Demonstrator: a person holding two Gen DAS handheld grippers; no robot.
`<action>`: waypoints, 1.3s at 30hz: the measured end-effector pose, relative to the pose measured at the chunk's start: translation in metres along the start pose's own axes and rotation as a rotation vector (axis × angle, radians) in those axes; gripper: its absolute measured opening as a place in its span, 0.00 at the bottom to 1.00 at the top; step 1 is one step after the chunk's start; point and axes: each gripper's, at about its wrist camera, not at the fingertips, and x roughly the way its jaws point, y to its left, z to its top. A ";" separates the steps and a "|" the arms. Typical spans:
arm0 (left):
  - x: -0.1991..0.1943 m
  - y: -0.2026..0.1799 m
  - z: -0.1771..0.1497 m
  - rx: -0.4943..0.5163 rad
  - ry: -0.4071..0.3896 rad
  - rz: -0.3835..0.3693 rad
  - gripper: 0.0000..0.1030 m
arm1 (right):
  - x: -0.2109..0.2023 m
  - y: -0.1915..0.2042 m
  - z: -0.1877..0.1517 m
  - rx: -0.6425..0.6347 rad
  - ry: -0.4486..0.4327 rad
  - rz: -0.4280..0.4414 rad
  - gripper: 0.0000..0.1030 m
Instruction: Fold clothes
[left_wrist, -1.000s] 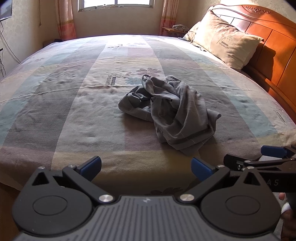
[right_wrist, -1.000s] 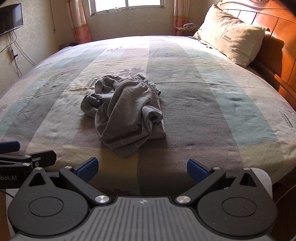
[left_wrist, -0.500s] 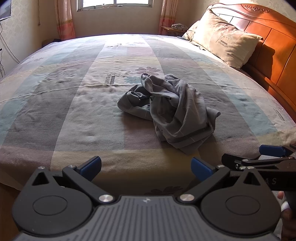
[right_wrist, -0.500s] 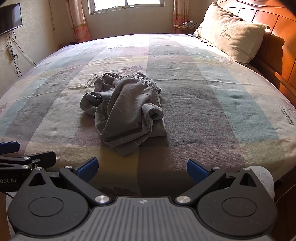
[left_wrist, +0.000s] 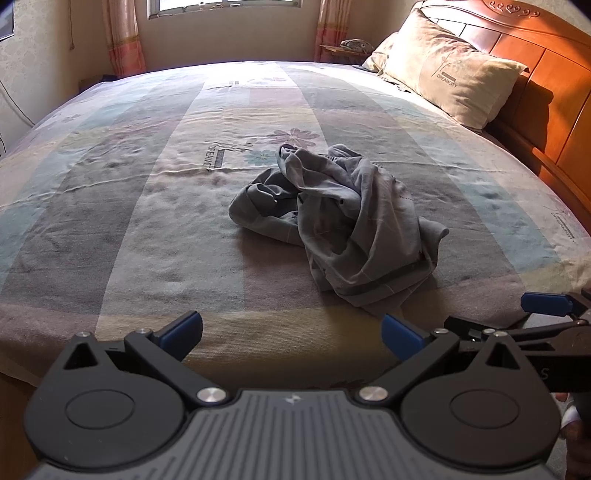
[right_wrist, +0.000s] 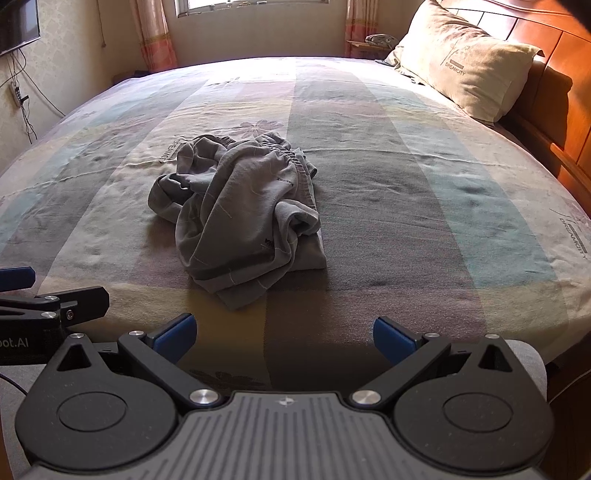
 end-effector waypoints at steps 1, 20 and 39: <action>0.002 0.000 0.002 0.001 0.002 0.000 0.99 | 0.002 0.000 0.003 -0.001 0.010 -0.002 1.00; 0.050 -0.013 0.047 0.057 0.065 -0.005 0.99 | 0.047 -0.022 0.035 -0.032 0.066 0.060 1.00; 0.153 -0.036 0.099 0.100 0.083 -0.053 1.00 | 0.071 -0.062 0.056 -0.161 0.013 0.055 1.00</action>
